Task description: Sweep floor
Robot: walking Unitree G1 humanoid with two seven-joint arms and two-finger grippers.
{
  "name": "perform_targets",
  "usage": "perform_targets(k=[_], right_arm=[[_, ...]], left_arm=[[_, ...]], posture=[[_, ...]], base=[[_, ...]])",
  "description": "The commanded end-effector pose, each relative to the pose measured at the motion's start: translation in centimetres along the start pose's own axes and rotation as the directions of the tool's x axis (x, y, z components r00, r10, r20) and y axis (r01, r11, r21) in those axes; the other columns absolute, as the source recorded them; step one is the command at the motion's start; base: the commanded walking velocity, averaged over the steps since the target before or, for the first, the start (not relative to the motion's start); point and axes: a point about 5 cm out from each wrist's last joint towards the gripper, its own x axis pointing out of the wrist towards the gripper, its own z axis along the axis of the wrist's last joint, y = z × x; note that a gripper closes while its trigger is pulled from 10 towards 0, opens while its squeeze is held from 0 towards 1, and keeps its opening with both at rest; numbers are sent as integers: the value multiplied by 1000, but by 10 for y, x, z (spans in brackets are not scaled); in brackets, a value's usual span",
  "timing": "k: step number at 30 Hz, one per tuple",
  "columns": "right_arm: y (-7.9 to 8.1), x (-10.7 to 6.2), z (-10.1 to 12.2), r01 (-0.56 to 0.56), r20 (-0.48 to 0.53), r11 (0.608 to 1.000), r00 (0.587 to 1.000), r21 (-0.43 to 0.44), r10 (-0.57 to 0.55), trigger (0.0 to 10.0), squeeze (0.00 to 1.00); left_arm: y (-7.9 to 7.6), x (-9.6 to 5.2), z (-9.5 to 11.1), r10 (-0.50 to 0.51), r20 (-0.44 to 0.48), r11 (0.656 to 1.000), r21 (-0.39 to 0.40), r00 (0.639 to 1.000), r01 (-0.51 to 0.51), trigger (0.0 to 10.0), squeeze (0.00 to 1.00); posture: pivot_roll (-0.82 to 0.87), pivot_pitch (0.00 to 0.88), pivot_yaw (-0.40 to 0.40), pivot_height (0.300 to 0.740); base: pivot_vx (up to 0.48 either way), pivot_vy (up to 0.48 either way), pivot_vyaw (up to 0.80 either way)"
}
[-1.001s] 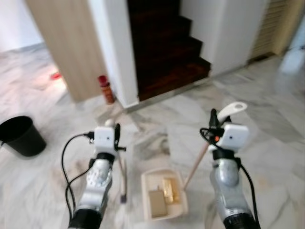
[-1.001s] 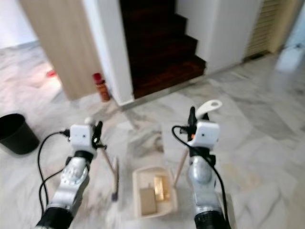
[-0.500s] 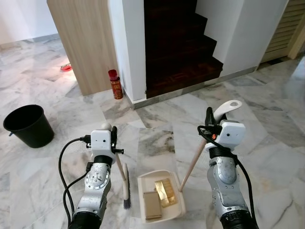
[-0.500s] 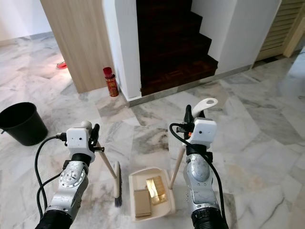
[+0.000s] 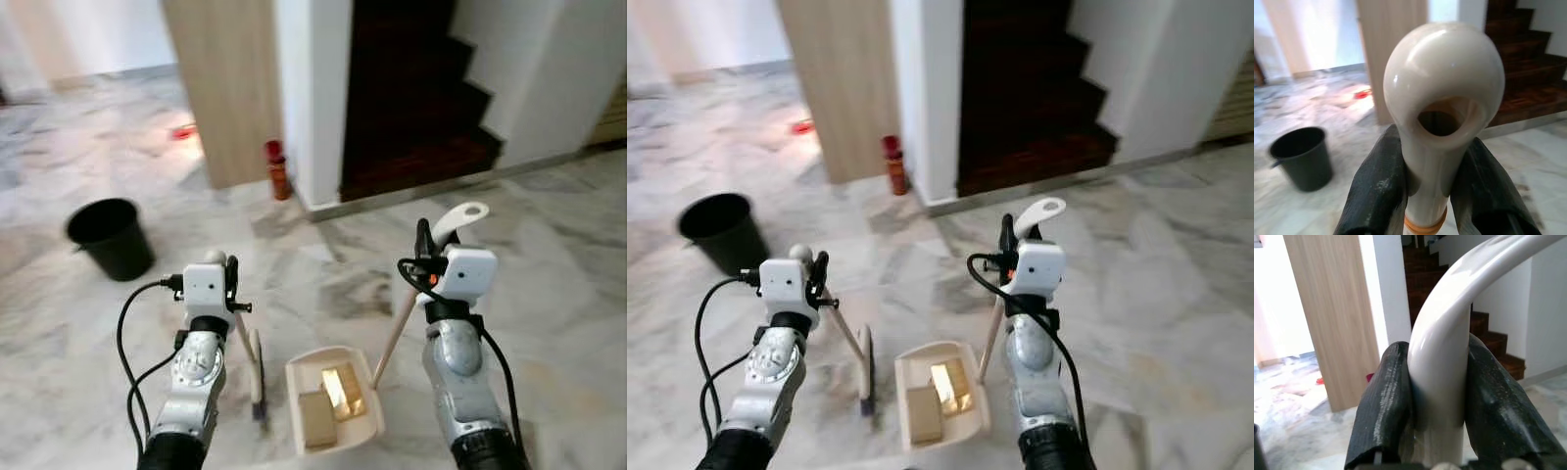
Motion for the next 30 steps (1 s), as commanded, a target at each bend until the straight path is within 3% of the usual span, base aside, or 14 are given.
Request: perform_targets(k=[1, 10, 19, 30], right_arm=[[3, 5, 11, -5, 53, 1000, 999, 17, 5, 10000, 0], [4, 6, 10, -15, 54, 1000, 998, 19, 14, 10000, 0], [5, 6, 10, -22, 50, 999, 999, 25, 20, 10000, 0], [13, 6, 7, -48, 27, 998, 999, 50, 47, 10000, 0]], left_arm=[[1, 7, 14, -5, 55, 1000, 13, 998, 5, 10000, 0], [1, 7, 14, -4, 57, 1000, 14, 998, 3, 10000, 0], [1, 7, 16, 1, 66, 1000, 24, 998, -2, 10000, 0], [4, 4, 18, 5, 81, 999, 33, 997, -7, 10000, 0]], posture=[[17, 0, 32, 740], [21, 0, 33, 740], [24, 0, 33, 740], [35, 0, 38, 740]], base=[[0, 255, 650], [0, 253, 185], [0, 137, 800], [0, 0, 0]])
